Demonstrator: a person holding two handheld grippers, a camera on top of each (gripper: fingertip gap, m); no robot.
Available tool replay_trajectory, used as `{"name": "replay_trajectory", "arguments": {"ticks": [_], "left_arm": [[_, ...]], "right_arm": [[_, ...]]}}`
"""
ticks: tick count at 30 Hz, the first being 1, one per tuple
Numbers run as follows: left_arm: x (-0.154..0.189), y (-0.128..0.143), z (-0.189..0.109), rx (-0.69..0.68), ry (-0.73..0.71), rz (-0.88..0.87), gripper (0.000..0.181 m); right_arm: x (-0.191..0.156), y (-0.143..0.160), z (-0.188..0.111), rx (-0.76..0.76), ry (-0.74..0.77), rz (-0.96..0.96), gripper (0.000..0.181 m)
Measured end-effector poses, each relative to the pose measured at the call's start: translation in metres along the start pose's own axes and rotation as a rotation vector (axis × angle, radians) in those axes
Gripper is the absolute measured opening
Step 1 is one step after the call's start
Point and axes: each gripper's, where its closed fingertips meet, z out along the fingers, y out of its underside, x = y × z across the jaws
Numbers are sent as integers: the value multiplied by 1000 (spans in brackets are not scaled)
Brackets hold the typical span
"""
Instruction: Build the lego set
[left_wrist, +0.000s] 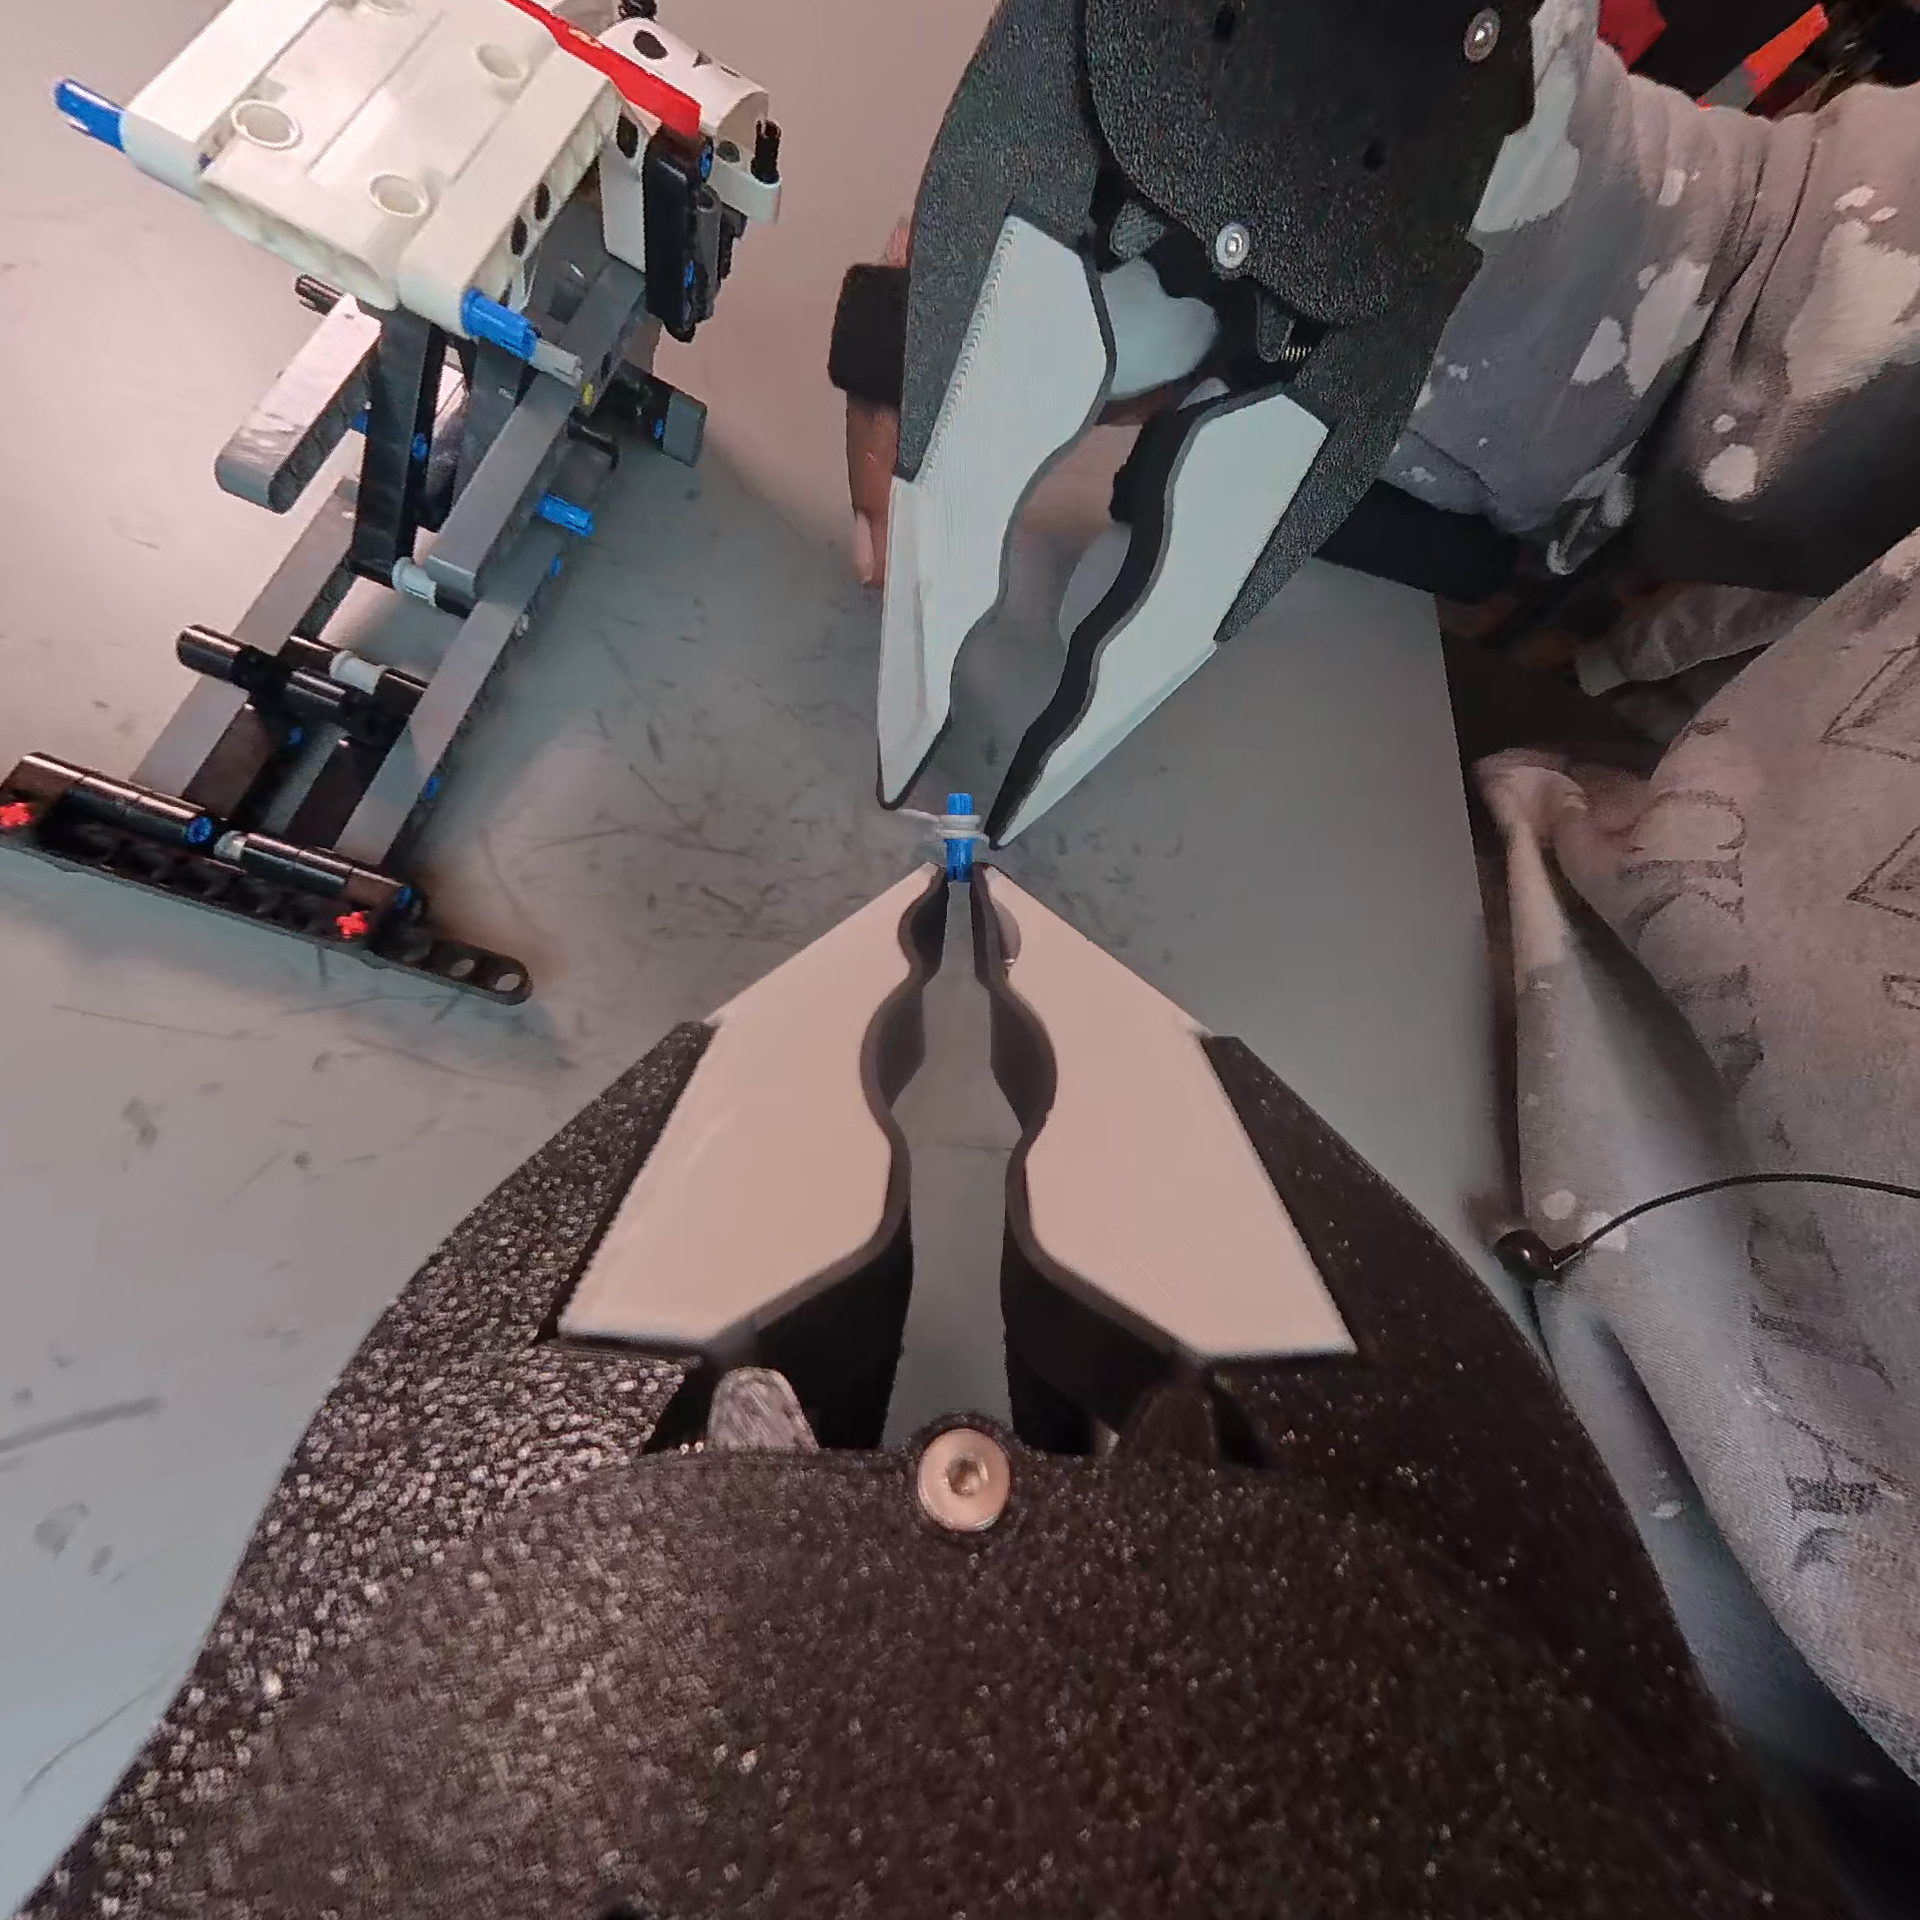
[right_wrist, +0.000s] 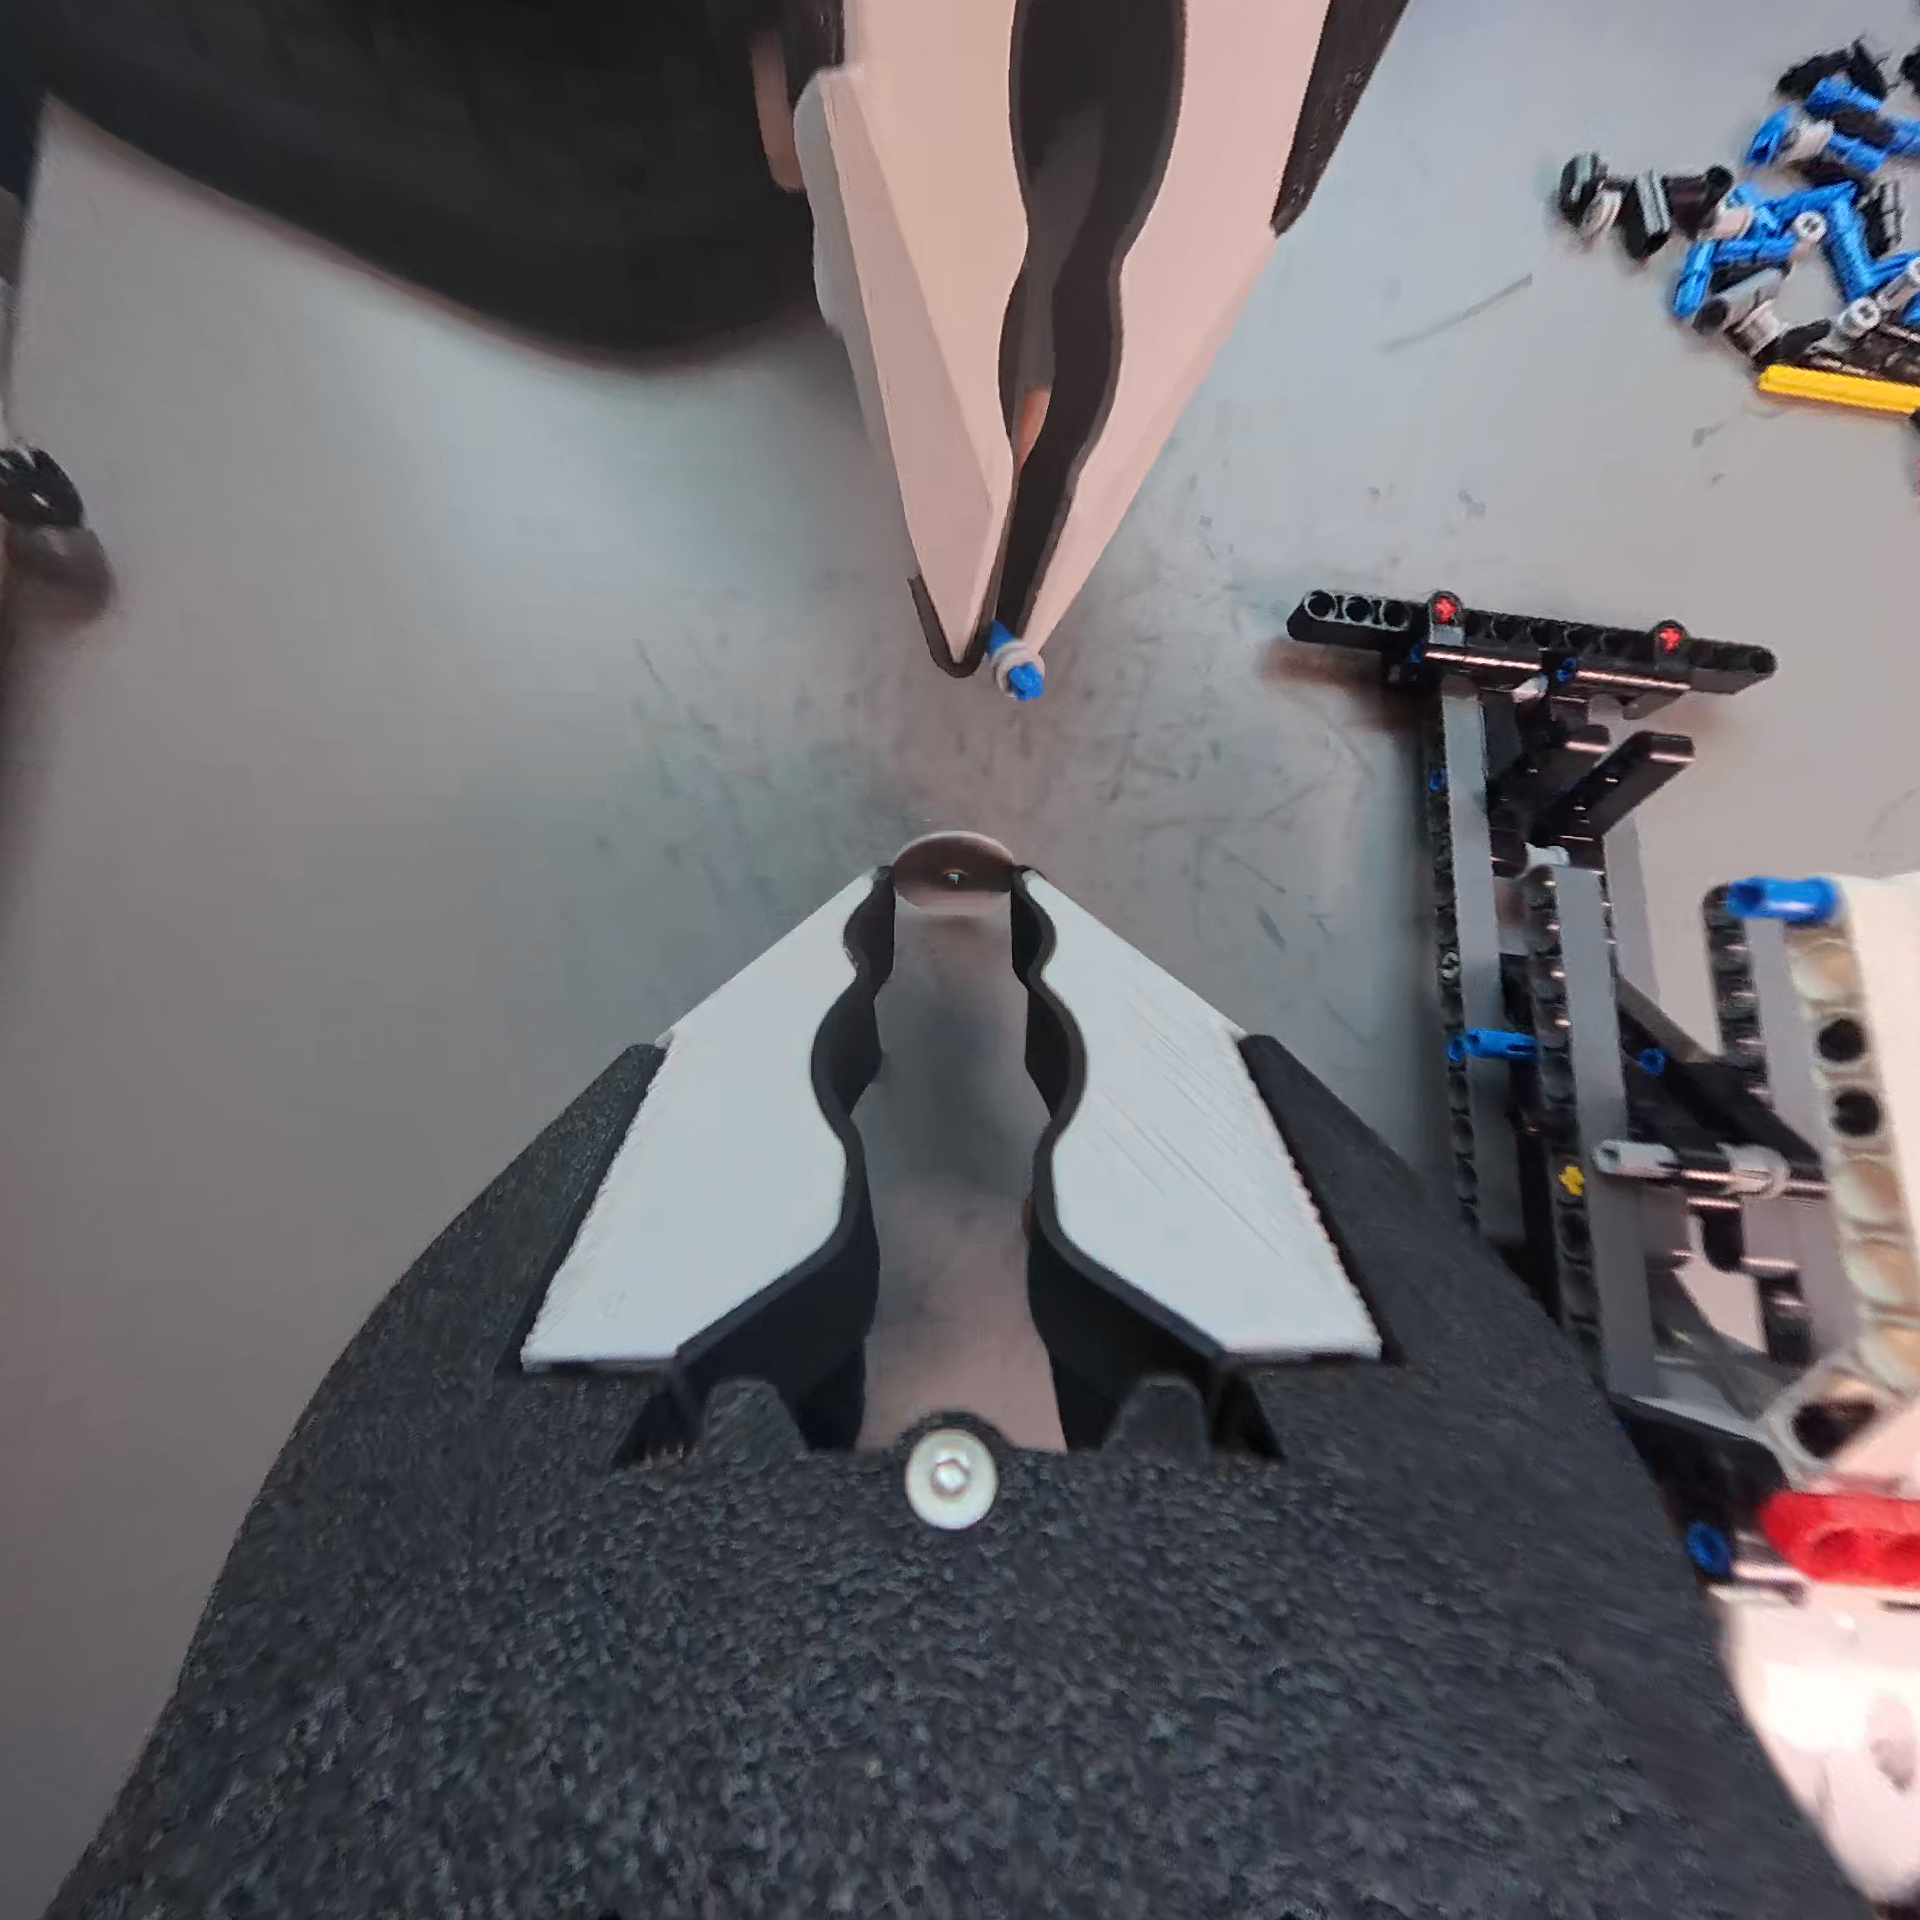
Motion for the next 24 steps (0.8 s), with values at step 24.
{"name": "replay_trajectory", "arguments": {"ticks": [24], "left_arm": [[-7,-41,-22,288,-88,143,4]], "right_arm": [[23,-71,-54,617,-36,336,23]]}}
